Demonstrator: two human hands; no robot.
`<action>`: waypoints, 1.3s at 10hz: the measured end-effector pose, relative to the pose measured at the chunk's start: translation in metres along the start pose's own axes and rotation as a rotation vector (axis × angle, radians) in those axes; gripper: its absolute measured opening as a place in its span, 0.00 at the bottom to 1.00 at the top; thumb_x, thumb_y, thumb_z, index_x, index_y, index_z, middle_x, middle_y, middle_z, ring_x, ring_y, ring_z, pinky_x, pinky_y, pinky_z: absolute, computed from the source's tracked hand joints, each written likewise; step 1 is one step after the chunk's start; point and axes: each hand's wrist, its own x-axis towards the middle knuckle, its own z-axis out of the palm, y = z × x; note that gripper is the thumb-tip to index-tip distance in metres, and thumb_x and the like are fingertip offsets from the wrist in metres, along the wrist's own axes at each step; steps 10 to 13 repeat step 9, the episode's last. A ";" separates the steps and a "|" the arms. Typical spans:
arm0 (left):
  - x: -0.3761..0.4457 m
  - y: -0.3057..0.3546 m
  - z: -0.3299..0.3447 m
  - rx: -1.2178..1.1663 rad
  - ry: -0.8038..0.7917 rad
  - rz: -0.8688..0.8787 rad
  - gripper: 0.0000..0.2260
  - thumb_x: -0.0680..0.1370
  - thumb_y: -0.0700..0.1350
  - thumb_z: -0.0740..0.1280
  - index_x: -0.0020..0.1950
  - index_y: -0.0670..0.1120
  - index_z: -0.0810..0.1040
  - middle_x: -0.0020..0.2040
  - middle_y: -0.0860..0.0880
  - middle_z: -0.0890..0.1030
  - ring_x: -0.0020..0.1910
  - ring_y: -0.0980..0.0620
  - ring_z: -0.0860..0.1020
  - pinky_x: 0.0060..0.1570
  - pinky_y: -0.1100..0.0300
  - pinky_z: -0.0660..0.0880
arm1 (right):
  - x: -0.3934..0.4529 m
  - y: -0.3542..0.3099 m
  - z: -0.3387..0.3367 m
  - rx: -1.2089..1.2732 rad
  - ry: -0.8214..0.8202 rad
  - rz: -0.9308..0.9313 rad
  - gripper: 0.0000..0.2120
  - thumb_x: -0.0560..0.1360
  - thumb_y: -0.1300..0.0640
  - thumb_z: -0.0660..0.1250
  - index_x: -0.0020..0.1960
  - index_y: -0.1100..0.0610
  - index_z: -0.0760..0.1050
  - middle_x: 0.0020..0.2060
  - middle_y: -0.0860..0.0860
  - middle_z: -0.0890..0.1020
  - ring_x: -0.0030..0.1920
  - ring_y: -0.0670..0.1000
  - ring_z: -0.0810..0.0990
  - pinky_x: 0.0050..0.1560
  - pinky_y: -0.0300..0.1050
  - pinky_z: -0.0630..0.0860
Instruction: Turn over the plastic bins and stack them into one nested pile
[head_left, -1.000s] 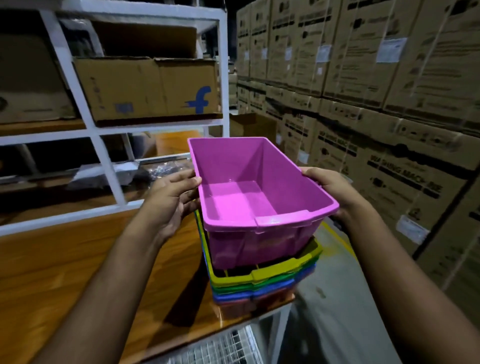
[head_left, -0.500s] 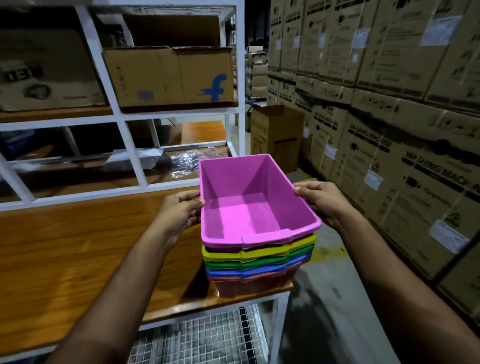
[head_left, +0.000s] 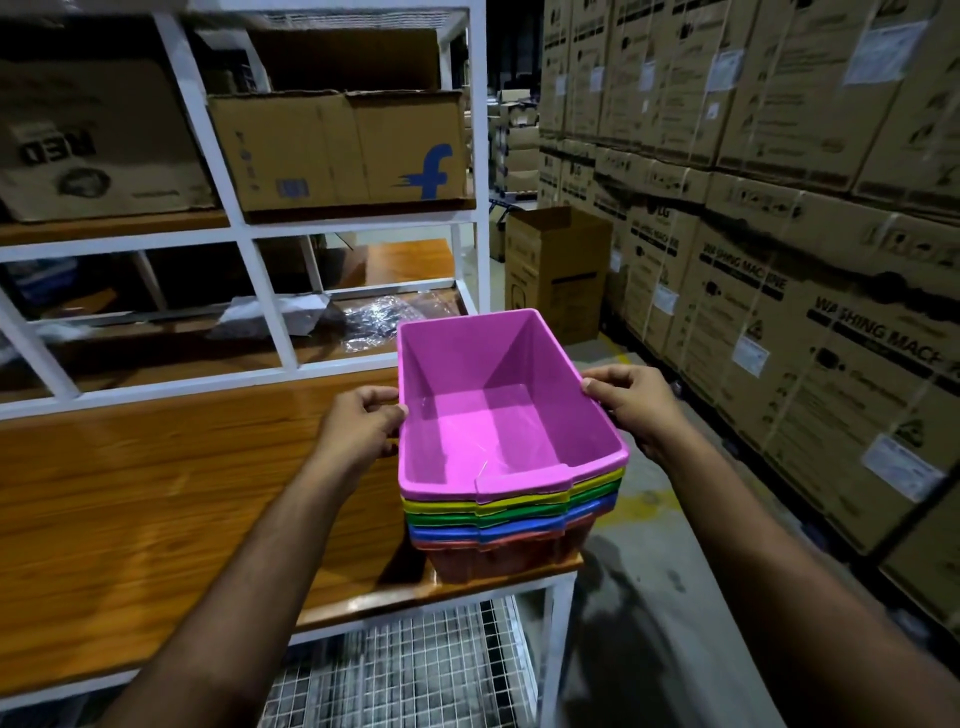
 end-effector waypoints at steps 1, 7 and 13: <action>-0.004 -0.001 -0.001 0.052 0.002 0.018 0.12 0.80 0.40 0.65 0.63 0.43 0.77 0.49 0.44 0.83 0.46 0.47 0.82 0.48 0.43 0.80 | -0.002 0.003 0.002 -0.031 0.026 -0.007 0.05 0.77 0.60 0.69 0.50 0.59 0.83 0.40 0.56 0.86 0.39 0.53 0.84 0.38 0.47 0.79; -0.040 0.007 -0.016 0.316 -0.099 0.244 0.12 0.82 0.44 0.61 0.63 0.50 0.78 0.55 0.52 0.82 0.52 0.54 0.80 0.52 0.51 0.80 | -0.046 -0.024 0.010 -0.674 0.075 -0.321 0.17 0.76 0.53 0.68 0.64 0.55 0.78 0.55 0.51 0.82 0.50 0.49 0.79 0.46 0.42 0.74; -0.058 0.012 -0.029 0.458 -0.091 0.395 0.13 0.82 0.43 0.61 0.64 0.52 0.78 0.57 0.57 0.81 0.52 0.64 0.77 0.50 0.59 0.77 | -0.073 -0.035 0.033 -0.859 0.062 -0.460 0.19 0.80 0.46 0.61 0.68 0.52 0.73 0.61 0.51 0.79 0.62 0.52 0.74 0.62 0.51 0.72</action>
